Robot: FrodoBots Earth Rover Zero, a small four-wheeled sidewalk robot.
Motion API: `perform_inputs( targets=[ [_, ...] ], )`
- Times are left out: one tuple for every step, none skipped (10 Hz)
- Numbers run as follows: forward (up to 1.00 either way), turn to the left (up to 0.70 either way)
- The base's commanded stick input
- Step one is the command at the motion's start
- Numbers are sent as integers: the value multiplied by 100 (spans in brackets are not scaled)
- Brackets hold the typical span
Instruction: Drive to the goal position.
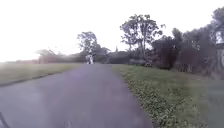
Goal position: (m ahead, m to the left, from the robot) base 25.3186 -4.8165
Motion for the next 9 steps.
perform_inputs(
  targets=[
    [22,0],
    [5,0],
    [0,0],
    [0,0],
    [0,0],
    [0,0],
    [0,0],
    [0,0],
    [0,0]
  ],
)
